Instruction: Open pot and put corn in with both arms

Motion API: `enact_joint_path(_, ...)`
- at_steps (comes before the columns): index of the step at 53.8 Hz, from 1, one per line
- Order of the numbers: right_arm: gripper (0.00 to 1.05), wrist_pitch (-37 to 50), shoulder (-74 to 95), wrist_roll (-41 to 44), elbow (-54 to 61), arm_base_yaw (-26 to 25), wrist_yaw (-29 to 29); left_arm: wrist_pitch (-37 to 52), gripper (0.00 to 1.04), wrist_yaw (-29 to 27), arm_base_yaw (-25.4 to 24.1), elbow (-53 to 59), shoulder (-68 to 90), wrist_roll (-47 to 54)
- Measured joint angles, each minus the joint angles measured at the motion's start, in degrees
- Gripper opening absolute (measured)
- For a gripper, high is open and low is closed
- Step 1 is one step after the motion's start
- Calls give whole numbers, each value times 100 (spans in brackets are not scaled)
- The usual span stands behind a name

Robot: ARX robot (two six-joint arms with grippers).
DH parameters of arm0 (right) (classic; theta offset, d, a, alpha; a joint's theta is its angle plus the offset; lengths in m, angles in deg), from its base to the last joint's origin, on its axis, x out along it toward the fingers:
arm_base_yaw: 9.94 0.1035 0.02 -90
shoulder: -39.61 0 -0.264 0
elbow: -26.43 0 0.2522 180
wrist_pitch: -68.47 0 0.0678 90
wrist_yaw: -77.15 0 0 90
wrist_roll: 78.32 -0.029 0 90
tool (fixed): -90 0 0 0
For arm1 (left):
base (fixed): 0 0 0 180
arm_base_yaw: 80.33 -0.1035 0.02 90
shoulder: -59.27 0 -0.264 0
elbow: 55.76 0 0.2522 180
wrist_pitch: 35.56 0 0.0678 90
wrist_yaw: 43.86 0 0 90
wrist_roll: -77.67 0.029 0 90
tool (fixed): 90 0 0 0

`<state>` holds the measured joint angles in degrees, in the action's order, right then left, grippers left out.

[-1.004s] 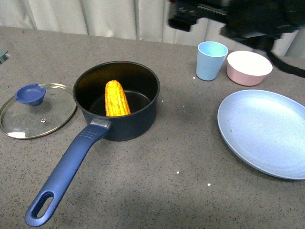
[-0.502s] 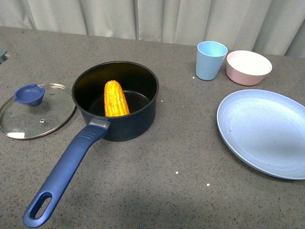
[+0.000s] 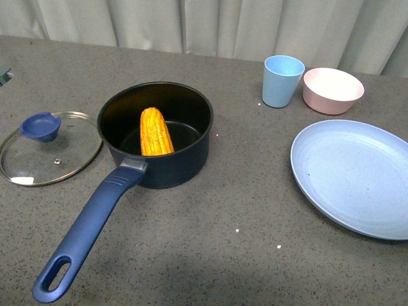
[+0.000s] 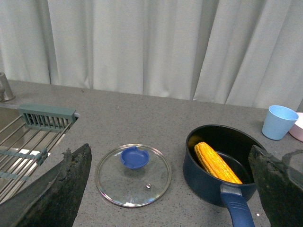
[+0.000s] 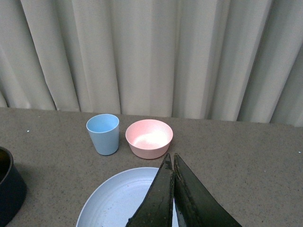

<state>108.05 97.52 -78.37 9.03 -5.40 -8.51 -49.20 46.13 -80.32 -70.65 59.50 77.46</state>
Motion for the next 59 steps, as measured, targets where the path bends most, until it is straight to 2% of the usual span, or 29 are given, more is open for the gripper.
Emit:
enact_joint_path(4, 1, -269, -339, 4, 87, -282, -380, 0, 98, 2, 0, 0, 0, 0)
enact_joint_path(10, 1, -638, -822, 2, 181, -431, -393, 0, 98, -2, 0, 0, 0, 0)
enact_joint_path(59, 1, -3541, -4015, 2, 334, -439, -426, 0, 98, 0, 0, 0, 0, 0)
